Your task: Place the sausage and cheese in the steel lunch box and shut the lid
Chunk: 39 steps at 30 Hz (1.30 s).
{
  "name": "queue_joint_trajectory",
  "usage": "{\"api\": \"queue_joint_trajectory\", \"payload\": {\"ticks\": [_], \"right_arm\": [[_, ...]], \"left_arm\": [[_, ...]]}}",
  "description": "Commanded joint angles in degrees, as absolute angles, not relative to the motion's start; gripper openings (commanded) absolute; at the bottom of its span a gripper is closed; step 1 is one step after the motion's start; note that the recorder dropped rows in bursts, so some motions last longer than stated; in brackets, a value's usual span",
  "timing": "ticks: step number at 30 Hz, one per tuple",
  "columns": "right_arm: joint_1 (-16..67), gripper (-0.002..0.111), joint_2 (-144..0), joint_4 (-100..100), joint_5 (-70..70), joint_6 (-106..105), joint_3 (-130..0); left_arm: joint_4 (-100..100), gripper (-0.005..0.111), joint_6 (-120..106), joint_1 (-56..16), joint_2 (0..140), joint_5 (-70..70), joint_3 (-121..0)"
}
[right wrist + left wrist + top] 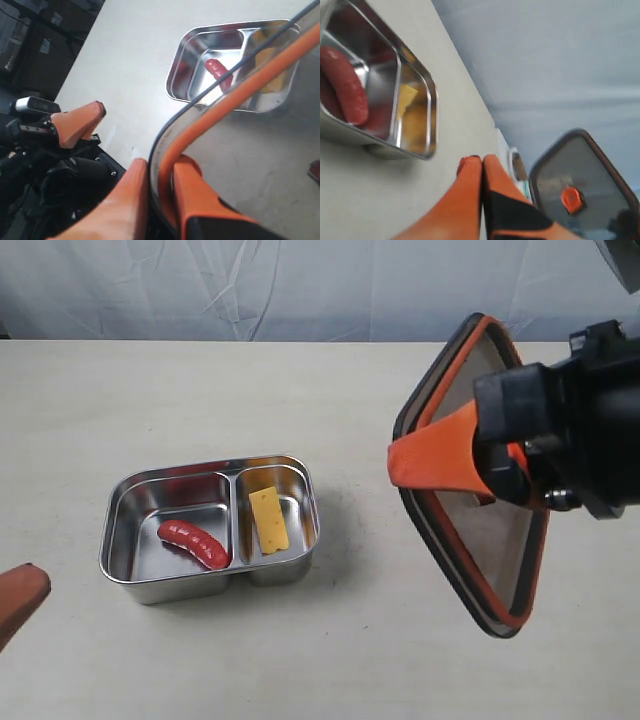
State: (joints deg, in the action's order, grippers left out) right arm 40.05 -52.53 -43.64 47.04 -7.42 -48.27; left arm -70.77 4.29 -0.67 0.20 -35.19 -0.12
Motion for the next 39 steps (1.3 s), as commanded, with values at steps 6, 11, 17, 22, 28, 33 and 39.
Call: {"api": "queue_joint_trajectory", "payload": {"ticks": [6,11,17,22,28,33,39], "right_arm": [[40.1,0.0,-54.6,-52.7,42.6,-14.9,-48.3],[45.3,0.0,-58.2,-56.5,38.1,-18.3,-48.3],[54.7,0.0,-64.1,-57.0,26.6,-18.3,-48.3],[60.4,0.0,-69.3,-57.7,17.2,-18.3,-49.0],[66.2,0.0,-80.0,-56.9,15.8,-18.4,-59.1],[70.8,0.0,-87.5,-56.9,13.2,-18.4,-67.8],[74.7,0.0,-89.6,-58.6,8.6,-18.4,-67.9]], "left_arm": [[-99.9,0.011,-38.8,-0.6,0.0,-46.9,-1.0],[-99.9,0.05,-47.9,-0.1,0.0,-47.8,-3.0],[-93.2,0.061,-54.8,1.1,0.0,-48.0,-5.3],[-79.6,0.06,-55.3,1.1,1.6,-45.8,-7.7],[-77.6,0.06,-61.2,1.1,5.3,-43.2,-7.8],[-78.4,0.06,-64.3,1.0,6.0,-43.1,-7.8],[-79.6,0.06,-65.6,1.0,6.0,-40.1,-7.8]]}}
